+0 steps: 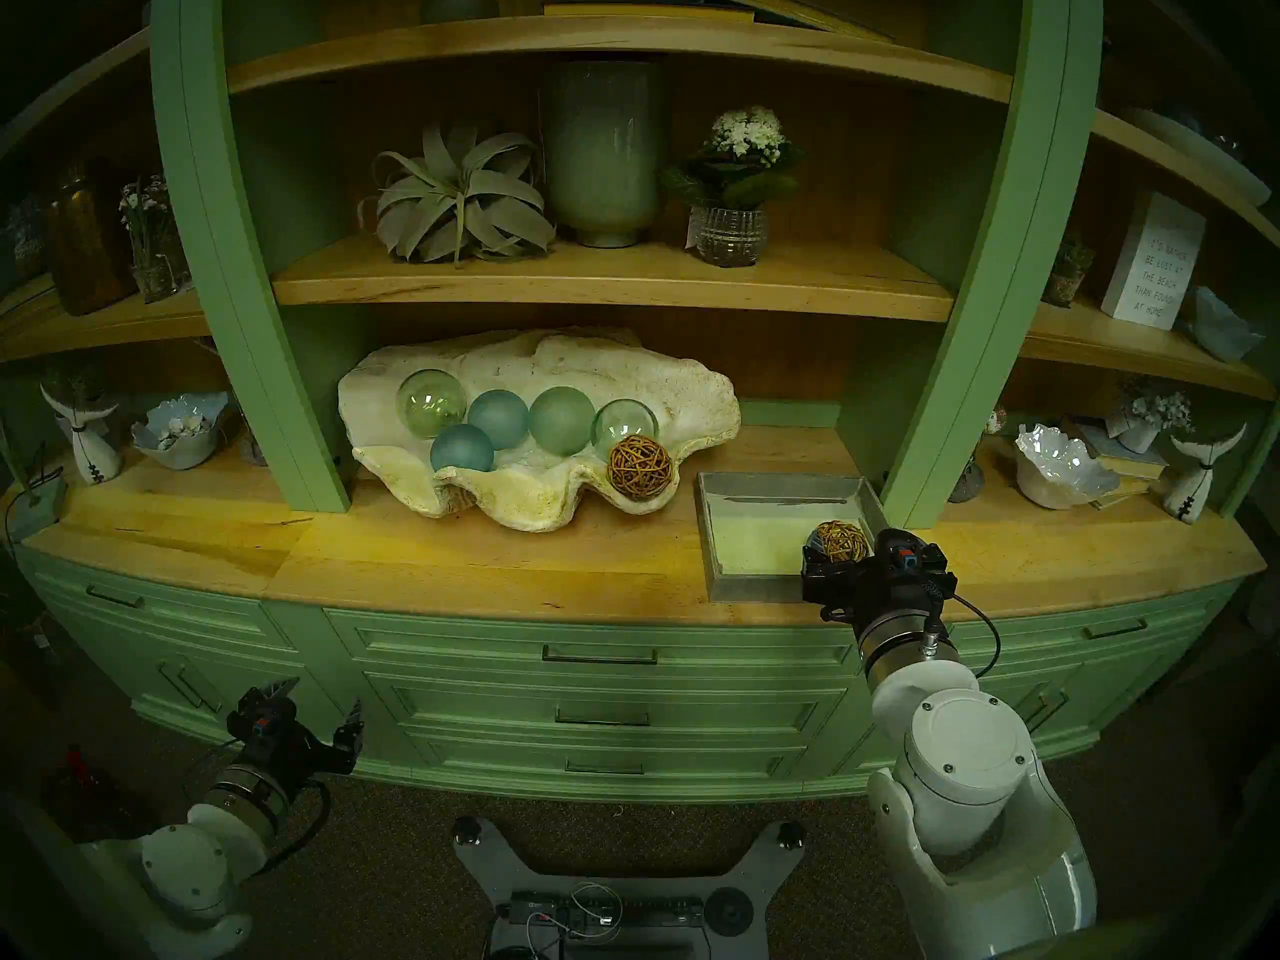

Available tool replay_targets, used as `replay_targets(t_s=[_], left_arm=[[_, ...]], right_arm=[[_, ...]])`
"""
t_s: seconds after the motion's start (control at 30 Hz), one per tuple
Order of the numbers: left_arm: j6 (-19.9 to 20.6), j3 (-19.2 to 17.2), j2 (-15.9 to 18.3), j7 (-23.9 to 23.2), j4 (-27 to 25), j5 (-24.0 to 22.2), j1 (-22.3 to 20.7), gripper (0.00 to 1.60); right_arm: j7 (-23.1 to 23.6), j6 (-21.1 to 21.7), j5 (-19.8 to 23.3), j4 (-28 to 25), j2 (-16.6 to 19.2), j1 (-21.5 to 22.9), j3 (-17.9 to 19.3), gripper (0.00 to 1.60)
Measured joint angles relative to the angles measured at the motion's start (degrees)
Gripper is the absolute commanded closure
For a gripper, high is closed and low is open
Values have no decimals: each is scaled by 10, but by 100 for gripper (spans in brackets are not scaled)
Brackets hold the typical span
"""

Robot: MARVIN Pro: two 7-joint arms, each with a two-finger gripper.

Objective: Put wooden balls into bowl

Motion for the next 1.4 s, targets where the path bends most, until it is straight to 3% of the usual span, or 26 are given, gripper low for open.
replay_targets(t_s=[0.47, 0.9, 1.4], left_arm=[[0, 0, 0, 0, 0, 0, 0, 0], [0, 1, 0, 0, 0, 0, 0, 0], [0, 1, 1, 1, 0, 0, 0, 0]], right_arm=[[31, 2, 35, 95, 1, 70, 38, 0], [49, 14, 38, 118, 1, 123, 21, 0], [41, 25, 37, 127, -12, 139, 17, 0]])
